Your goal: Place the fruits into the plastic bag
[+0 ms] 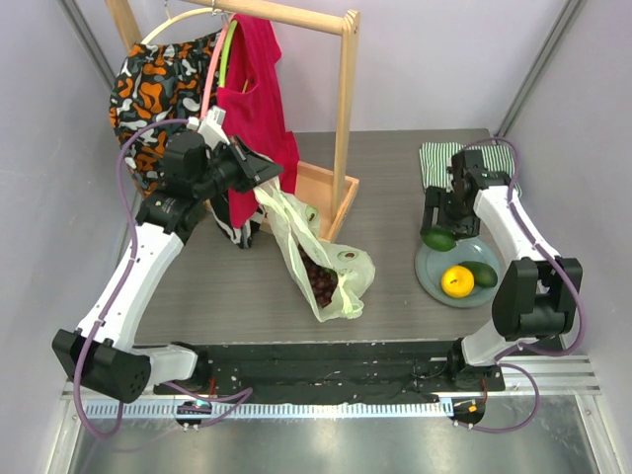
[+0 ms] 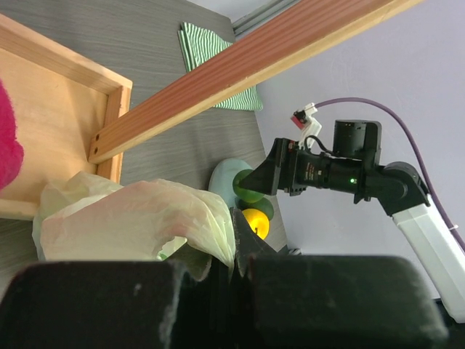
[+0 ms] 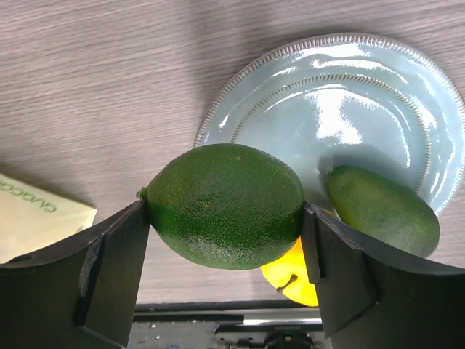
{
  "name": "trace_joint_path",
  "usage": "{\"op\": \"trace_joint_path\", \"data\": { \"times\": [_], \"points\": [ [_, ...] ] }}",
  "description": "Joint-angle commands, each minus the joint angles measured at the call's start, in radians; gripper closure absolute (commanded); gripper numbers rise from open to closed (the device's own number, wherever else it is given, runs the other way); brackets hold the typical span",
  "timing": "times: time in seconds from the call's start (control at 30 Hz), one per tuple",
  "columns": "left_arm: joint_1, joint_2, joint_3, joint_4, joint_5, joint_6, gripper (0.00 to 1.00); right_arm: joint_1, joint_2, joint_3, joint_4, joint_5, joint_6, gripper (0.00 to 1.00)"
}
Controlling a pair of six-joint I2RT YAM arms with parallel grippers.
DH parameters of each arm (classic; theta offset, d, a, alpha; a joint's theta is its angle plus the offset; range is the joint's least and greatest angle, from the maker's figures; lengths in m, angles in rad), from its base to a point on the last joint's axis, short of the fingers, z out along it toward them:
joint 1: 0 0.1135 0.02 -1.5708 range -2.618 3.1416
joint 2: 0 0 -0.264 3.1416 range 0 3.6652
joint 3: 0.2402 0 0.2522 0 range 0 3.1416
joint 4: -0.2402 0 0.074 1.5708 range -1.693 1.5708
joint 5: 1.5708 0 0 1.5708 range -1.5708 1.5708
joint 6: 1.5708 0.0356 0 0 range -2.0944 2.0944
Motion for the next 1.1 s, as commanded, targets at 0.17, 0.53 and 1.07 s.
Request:
{"op": "trace_joint_path", "data": {
  "times": [0.17,0.53,1.07],
  "points": [
    [0.004,0.018,-0.011,0.073,0.026,-0.012,1.00,0.000,-0.115,0.325,-0.129,-0.224,0.007,0.71],
    [0.004,0.044,0.012,0.069,0.033,-0.011,1.00,0.395,-0.145,0.595,0.093,-0.448,0.176,0.73],
    [0.004,0.036,0.028,0.046,0.020,-0.011,1.00,0.789,-0.031,0.730,0.011,-0.409,0.089,0.75]
  ]
}}
